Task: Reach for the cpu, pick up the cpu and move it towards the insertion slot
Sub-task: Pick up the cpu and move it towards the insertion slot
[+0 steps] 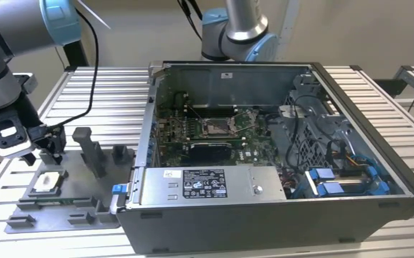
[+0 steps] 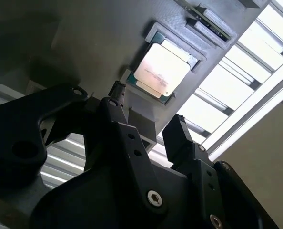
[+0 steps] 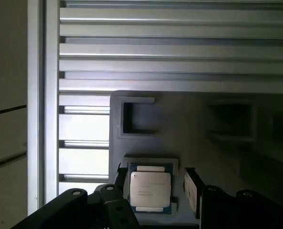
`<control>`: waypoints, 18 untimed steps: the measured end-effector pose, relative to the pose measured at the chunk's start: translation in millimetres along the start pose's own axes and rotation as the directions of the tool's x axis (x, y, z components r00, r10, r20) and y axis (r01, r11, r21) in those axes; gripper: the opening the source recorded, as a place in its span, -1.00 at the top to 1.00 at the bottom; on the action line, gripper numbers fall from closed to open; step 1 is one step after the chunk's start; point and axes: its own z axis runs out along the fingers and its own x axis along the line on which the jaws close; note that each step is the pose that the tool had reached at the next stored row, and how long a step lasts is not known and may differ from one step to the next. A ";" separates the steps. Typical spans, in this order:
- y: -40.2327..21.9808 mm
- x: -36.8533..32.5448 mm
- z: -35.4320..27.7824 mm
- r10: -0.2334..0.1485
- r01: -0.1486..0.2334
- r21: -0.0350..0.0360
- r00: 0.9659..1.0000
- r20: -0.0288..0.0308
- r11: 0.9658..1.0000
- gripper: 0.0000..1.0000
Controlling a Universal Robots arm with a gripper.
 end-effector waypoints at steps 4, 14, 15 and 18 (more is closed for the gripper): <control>-0.4 0.5 4.2 0.000 0.000 0.000 1.000 0.000 1.000 -1.00; -1.2 0.6 8.7 0.000 0.000 0.000 1.000 0.000 1.000 -1.00; -1.3 0.6 8.7 0.000 0.000 0.000 1.000 -0.001 1.000 -1.00; -1.3 0.6 9.0 0.000 0.000 0.000 1.000 -0.001 1.000 -1.00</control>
